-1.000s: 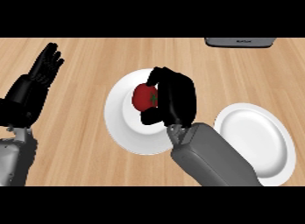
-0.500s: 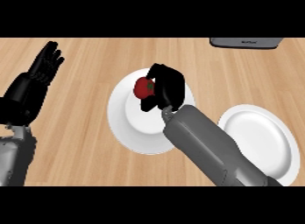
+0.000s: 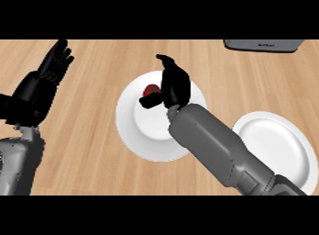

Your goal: Pick the tomato from the plate and place it in the plate

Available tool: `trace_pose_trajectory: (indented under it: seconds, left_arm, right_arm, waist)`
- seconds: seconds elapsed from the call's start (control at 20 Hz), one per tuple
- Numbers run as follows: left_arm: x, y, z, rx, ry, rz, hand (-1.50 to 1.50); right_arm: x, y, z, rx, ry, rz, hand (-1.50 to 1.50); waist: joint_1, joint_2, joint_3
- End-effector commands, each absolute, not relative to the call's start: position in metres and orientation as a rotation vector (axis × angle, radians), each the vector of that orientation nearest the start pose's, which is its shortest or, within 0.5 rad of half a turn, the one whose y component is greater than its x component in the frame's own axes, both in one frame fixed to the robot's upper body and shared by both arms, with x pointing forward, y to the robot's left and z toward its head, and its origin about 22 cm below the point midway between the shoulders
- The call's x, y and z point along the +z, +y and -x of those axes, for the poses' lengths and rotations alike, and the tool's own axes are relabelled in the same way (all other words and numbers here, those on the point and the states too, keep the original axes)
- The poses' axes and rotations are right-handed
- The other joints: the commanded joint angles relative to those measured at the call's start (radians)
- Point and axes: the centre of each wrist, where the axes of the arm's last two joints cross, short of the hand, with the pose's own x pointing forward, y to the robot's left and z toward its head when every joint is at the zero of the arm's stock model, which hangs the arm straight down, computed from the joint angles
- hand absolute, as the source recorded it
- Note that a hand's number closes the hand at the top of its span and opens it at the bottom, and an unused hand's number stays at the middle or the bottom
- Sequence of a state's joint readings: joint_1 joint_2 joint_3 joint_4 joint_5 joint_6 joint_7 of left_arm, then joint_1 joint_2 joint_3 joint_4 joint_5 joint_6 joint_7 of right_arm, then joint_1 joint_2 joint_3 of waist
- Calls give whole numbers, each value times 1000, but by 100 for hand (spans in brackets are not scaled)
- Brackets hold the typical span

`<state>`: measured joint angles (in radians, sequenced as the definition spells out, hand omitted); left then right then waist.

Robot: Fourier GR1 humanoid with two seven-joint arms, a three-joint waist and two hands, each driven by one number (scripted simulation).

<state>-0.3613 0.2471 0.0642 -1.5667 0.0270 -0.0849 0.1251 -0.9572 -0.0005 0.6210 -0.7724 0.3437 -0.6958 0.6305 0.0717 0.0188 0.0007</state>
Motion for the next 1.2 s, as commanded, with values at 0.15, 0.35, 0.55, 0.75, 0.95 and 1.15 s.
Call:
trace_pose_trajectory:
  seconds: [0.15,0.35,0.55,0.75,0.95,1.15]
  left_arm:
    - [112,259,-312,-296,-1754,-92,0]
    - [104,265,-302,-283,-1761,-92,0]
    - [94,279,-304,-233,-1741,-141,0]
    - [101,266,-312,-215,-1733,-142,0]
    - [95,282,-293,-230,-1747,-140,0]
    - [98,297,-303,-216,-1733,-156,0]
  right_arm:
    - [76,-18,-379,214,-1607,655,-150]
    - [68,-30,-371,80,-1644,544,-150]
    - [68,-44,-373,-7,-1638,501,-150]
    - [52,-64,-350,-40,-1655,479,-150]
    - [44,-124,-333,-73,-1681,485,-150]
    - [59,-165,-302,-18,-1705,455,-150]
  waist:
    - [5,-2,1]
    - [-20,-8,1]
    - [-60,-14,0]
    - [-80,-20,0]
    - [-80,-21,0]
    - [-91,-23,-1]
